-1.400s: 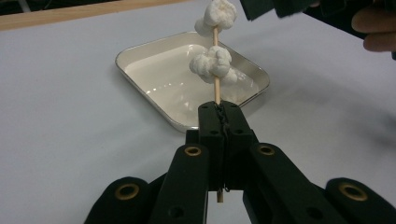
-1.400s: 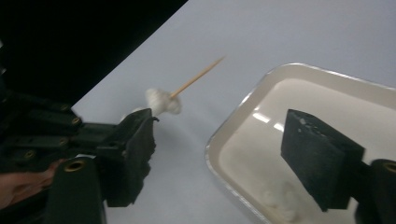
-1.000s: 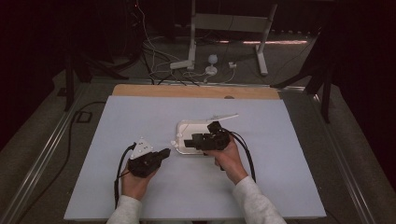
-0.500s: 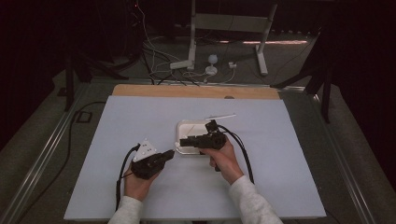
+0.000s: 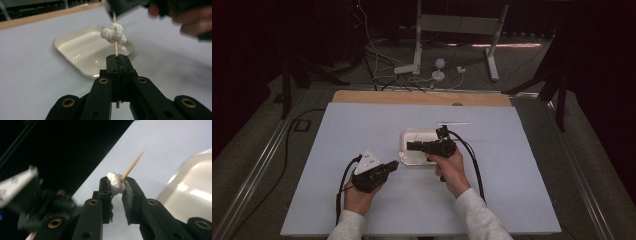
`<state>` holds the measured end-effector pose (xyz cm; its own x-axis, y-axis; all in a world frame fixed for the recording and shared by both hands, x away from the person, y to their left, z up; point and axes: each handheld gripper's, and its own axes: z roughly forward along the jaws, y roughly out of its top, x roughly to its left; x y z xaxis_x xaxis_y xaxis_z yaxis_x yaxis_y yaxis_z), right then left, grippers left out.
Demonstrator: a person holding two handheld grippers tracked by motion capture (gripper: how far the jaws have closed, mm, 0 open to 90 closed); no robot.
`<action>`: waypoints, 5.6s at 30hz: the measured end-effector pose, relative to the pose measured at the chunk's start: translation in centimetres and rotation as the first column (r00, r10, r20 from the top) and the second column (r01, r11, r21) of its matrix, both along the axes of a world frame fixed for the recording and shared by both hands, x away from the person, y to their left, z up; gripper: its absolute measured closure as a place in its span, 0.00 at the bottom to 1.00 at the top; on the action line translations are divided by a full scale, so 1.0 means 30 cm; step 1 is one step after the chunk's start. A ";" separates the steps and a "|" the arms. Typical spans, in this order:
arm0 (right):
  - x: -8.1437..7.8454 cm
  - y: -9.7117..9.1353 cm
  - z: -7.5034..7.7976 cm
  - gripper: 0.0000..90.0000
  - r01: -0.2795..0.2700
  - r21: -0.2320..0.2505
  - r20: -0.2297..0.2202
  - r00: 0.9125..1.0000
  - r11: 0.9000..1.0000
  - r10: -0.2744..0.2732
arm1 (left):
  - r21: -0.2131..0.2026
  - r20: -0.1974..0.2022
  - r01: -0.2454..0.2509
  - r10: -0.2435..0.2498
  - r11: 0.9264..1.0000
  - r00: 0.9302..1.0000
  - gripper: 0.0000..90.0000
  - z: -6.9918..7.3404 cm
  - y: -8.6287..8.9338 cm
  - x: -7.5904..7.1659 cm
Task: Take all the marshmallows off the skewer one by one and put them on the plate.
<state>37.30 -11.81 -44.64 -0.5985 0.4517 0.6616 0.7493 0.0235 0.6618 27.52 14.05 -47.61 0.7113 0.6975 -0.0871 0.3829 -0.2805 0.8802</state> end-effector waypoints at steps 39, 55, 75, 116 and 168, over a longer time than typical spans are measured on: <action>0.057 -0.175 0.126 0.92 0.268 -0.012 0.122 0.956 0.963 -0.265 | 0.021 -0.010 -0.027 0.027 0.999 1.000 1.00 0.007 0.048 0.008; 0.066 -0.110 0.075 0.90 0.203 -0.156 0.157 0.971 0.967 -0.179 | 0.000 -0.025 -0.047 0.047 0.999 0.999 1.00 0.003 0.045 0.013; 0.102 -0.084 -0.013 0.49 0.176 -0.219 0.081 0.983 0.960 -0.162 | 0.000 -0.037 -0.058 0.058 0.998 0.998 1.00 -0.003 0.043 0.024; -0.041 0.092 -0.045 0.61 -0.118 -0.151 0.043 0.991 0.982 0.125 | -0.051 -0.032 -0.024 0.023 0.998 0.999 1.00 0.005 0.017 0.017; 0.068 -0.281 0.125 0.90 0.257 -0.028 0.101 0.962 0.966 -0.253 | -0.004 -0.030 -0.006 0.006 1.000 1.000 1.00 -0.003 0.069 0.009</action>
